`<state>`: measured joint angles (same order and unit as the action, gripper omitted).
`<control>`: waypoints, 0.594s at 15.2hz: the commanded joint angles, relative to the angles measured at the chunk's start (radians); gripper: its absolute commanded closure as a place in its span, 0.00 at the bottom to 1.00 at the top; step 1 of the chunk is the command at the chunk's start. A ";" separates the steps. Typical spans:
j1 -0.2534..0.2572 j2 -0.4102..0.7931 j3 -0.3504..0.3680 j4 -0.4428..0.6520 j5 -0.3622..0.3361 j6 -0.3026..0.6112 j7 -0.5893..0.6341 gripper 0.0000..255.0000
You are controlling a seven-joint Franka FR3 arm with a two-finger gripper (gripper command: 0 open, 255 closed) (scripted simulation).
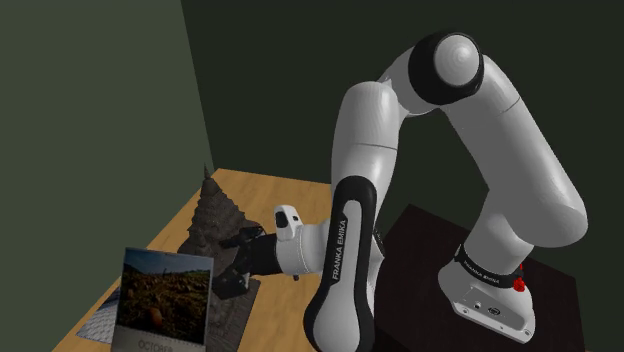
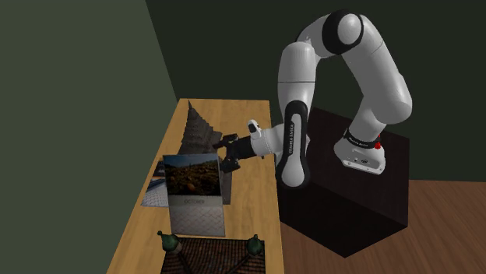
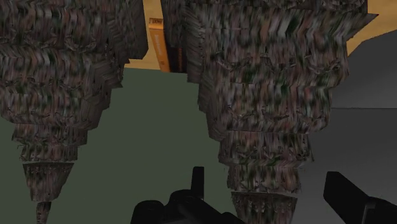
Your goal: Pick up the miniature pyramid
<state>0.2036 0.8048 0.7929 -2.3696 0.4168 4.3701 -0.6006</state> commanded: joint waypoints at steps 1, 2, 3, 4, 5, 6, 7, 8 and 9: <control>0.015 0.034 -0.017 0.015 -0.017 0.018 0.000 0.00; 0.018 0.043 -0.022 0.019 -0.023 0.022 0.001 0.00; 0.018 0.043 -0.022 0.019 -0.023 0.023 0.001 0.00; 0.016 0.042 -0.022 0.016 -0.024 0.023 0.002 1.00; 0.016 0.041 -0.022 0.017 -0.024 0.022 0.001 1.00; 0.017 0.042 -0.022 0.018 -0.023 0.022 0.001 1.00; 0.017 0.041 -0.021 0.017 -0.023 0.022 0.001 1.00; 0.017 0.042 -0.022 0.017 -0.023 0.022 0.001 1.00; 0.017 0.042 -0.022 0.018 -0.024 0.022 0.001 1.00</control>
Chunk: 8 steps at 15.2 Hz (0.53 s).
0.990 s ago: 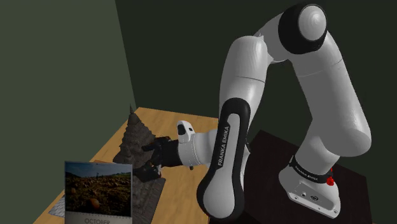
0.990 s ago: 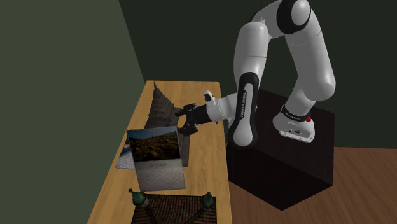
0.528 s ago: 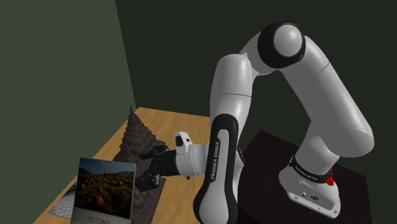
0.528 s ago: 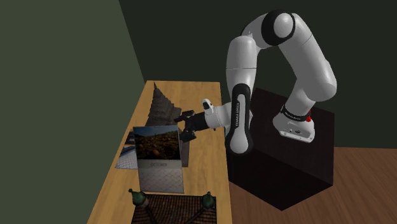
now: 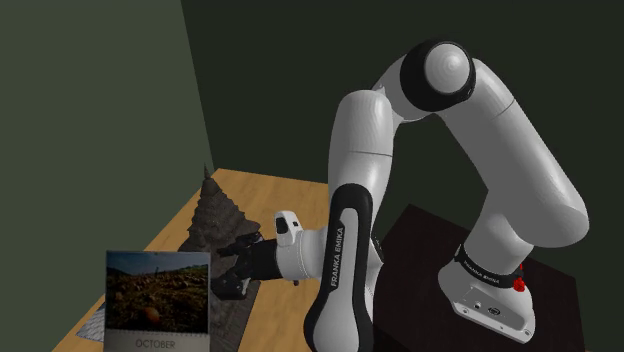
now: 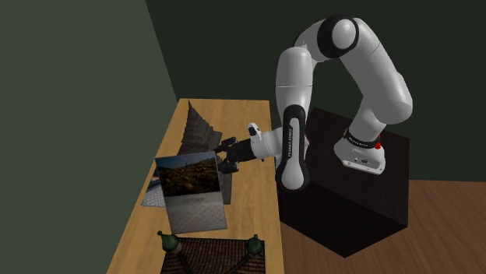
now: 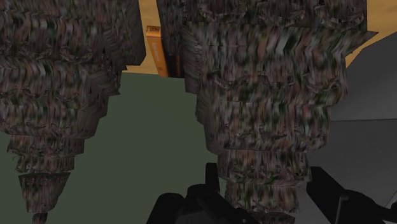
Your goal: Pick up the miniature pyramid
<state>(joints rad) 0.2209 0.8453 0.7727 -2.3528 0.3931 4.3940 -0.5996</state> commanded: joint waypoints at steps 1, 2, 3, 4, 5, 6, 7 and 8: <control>0.000 0.001 -0.001 0.001 0.001 -0.002 0.000 1.00; -0.001 0.000 -0.001 0.001 0.001 -0.002 0.000 1.00; -0.001 0.001 -0.001 0.000 0.000 -0.002 0.000 1.00; 0.001 0.002 -0.001 0.002 0.001 -0.001 -0.001 1.00; -0.005 -0.013 0.007 -0.004 0.010 -0.009 -0.002 1.00; -0.010 -0.028 0.015 -0.010 0.020 -0.017 -0.002 1.00; -0.015 -0.044 0.024 -0.016 0.029 -0.025 -0.003 1.00; -0.021 -0.060 0.032 -0.022 0.039 -0.033 -0.004 1.00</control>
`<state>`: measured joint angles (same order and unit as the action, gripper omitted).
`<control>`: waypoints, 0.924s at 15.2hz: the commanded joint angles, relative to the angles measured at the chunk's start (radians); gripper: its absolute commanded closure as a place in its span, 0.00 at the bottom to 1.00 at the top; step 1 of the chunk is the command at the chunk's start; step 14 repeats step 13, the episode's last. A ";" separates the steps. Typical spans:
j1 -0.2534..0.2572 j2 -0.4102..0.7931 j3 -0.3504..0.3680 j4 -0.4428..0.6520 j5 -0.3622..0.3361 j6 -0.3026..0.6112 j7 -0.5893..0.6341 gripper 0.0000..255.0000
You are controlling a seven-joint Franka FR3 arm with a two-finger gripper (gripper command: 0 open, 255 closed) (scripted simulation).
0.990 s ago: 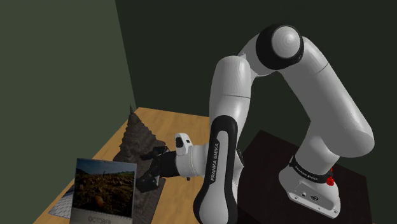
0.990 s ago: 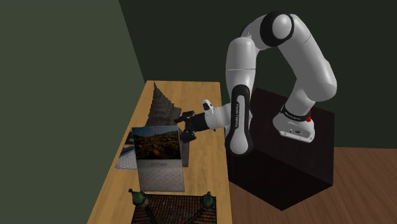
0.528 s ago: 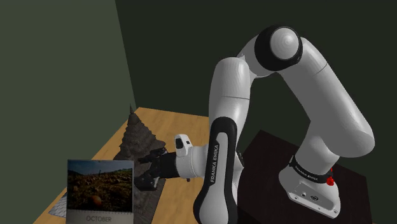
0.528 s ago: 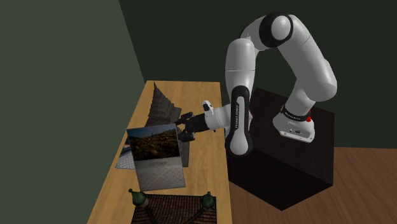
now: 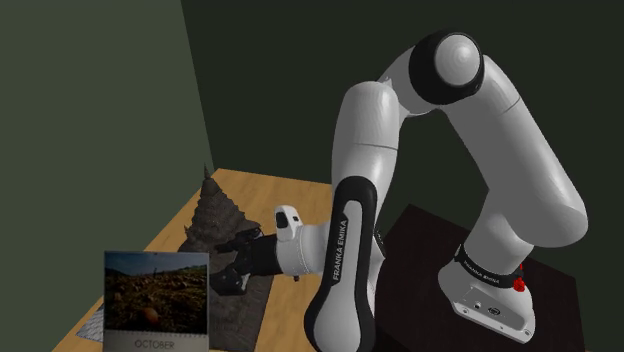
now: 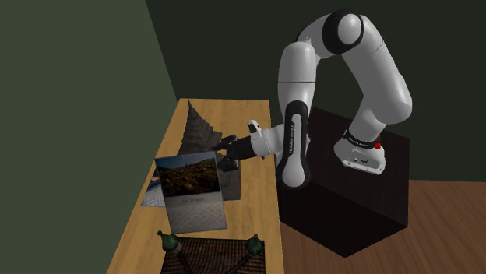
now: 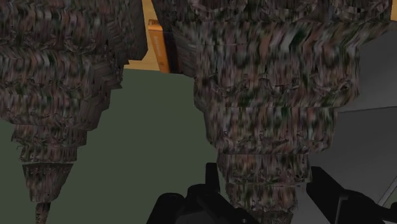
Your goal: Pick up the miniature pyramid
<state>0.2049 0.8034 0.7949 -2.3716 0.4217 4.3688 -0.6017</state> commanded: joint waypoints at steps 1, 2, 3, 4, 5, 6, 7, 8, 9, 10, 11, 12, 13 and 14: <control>-0.010 -0.034 0.019 -0.009 0.020 -0.017 -0.002 1.00; -0.016 -0.050 0.027 -0.014 0.030 -0.026 -0.003 1.00; -0.021 -0.066 0.036 -0.019 0.039 -0.035 -0.003 1.00; -0.027 -0.082 0.044 -0.024 0.049 -0.045 -0.004 1.00; -0.033 -0.098 0.053 -0.029 0.059 -0.055 -0.004 1.00; -0.039 -0.115 0.062 -0.033 0.069 -0.065 -0.005 1.00; -0.045 -0.131 0.071 -0.038 0.079 -0.075 -0.005 1.00; -0.051 -0.148 0.080 -0.042 0.089 -0.086 -0.005 1.00; -0.057 -0.165 0.089 -0.046 0.099 -0.097 -0.005 1.00; -0.063 -0.182 0.097 -0.049 0.109 -0.109 -0.006 1.00; -0.070 -0.199 0.106 -0.052 0.120 -0.121 -0.006 1.00; -0.070 -0.202 0.108 -0.053 0.121 -0.122 -0.006 1.00; -0.070 -0.202 0.107 -0.053 0.121 -0.122 -0.006 1.00; -0.070 -0.202 0.107 -0.053 0.121 -0.122 -0.006 1.00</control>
